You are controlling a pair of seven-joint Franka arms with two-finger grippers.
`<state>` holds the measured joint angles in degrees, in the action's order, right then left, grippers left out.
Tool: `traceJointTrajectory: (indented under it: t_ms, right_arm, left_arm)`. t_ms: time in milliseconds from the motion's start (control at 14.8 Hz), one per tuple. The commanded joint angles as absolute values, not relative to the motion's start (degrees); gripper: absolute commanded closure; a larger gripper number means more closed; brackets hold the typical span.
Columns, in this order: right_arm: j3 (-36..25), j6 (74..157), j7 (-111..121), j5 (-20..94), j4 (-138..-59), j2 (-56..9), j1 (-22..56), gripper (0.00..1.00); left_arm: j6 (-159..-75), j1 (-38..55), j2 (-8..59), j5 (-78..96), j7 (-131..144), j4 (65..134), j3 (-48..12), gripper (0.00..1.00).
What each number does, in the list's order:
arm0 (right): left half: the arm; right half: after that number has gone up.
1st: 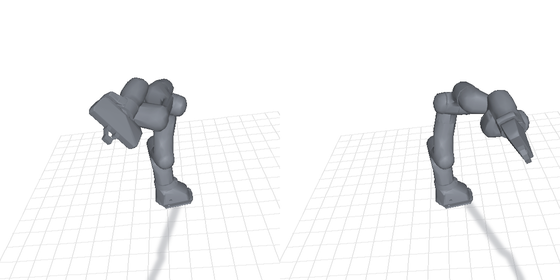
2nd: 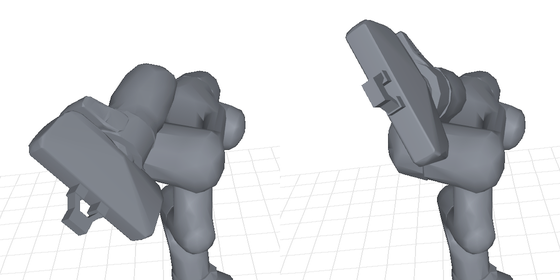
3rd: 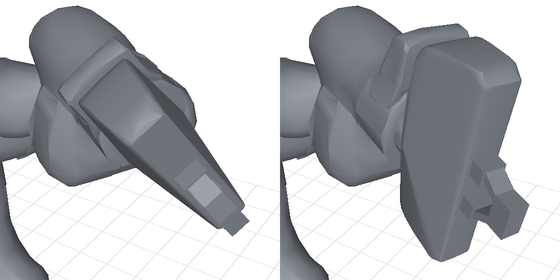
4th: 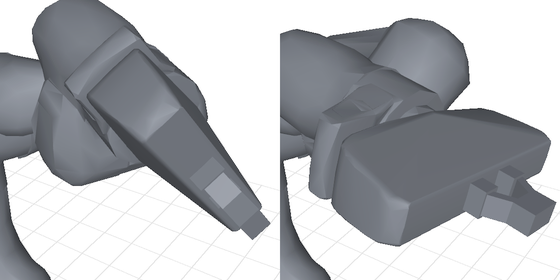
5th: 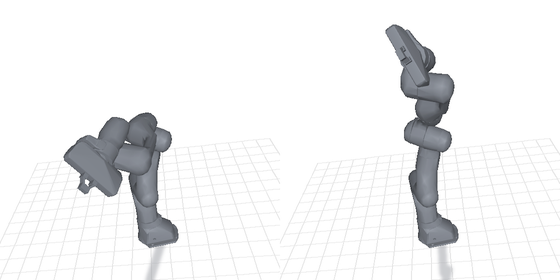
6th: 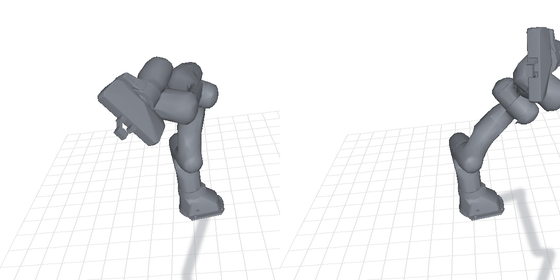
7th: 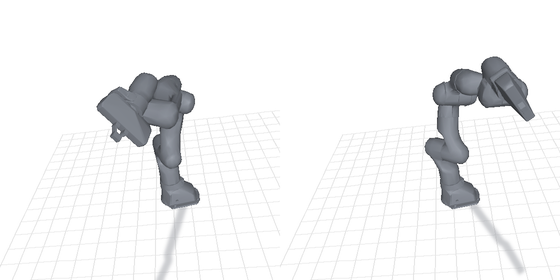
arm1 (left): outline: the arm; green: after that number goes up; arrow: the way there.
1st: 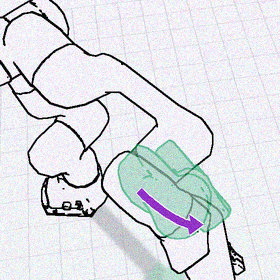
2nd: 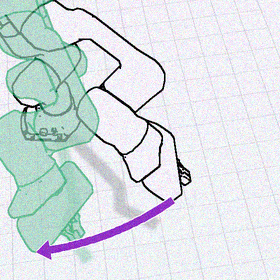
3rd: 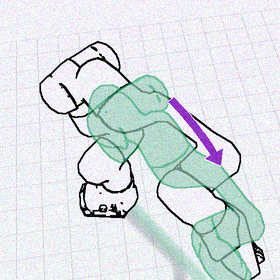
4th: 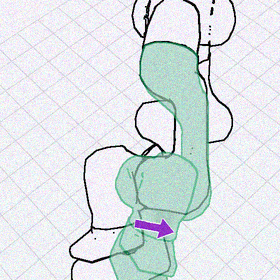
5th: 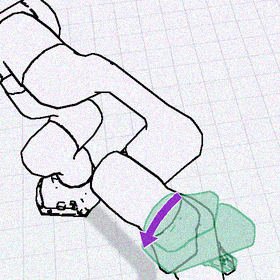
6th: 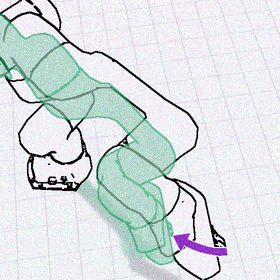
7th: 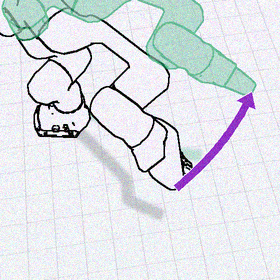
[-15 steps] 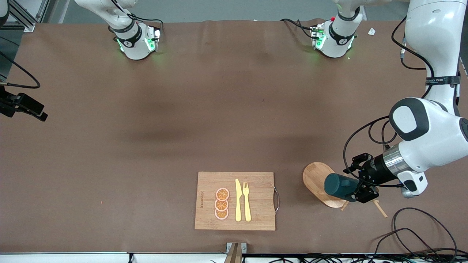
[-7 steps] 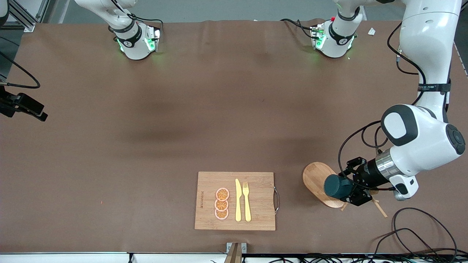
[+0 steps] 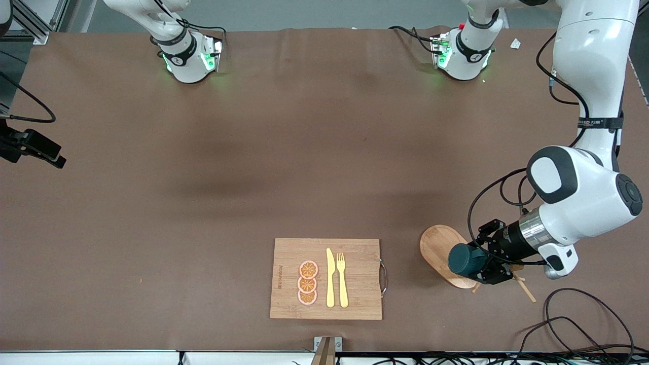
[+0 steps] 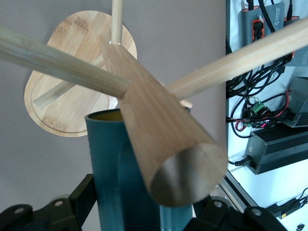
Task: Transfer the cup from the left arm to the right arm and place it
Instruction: 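Close the left gripper on the teal mug's rim, then lift the teal mug off the stand with the left gripper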
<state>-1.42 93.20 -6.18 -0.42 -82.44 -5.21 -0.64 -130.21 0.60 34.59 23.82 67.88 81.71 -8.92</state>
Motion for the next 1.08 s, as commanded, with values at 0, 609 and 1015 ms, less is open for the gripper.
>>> traceJointTrajectory:
  t_ms: [0, 609, 1015]
  right_arm:
    - [-1.0, 93.7, -5.4, 0.2, -83.6, -4.3, -1.5, 0.0]
    - [-1.1, 93.6, -4.7, 0.2, -83.6, -4.3, -1.6, 0.0]
    - [-1.1, 93.6, -4.7, 0.2, -83.6, -4.3, -1.6, 0.0]
  left_arm:
    - [-130.5, 0.8, 35.0, 24.5, 68.2, 81.1, -9.1, 0.28]
    - [-128.5, 5.3, 28.2, 20.1, 71.4, 81.4, -11.5, 0.35]
    - [-128.5, 17.8, 28.5, -0.4, 78.0, 81.3, -11.6, 0.35]
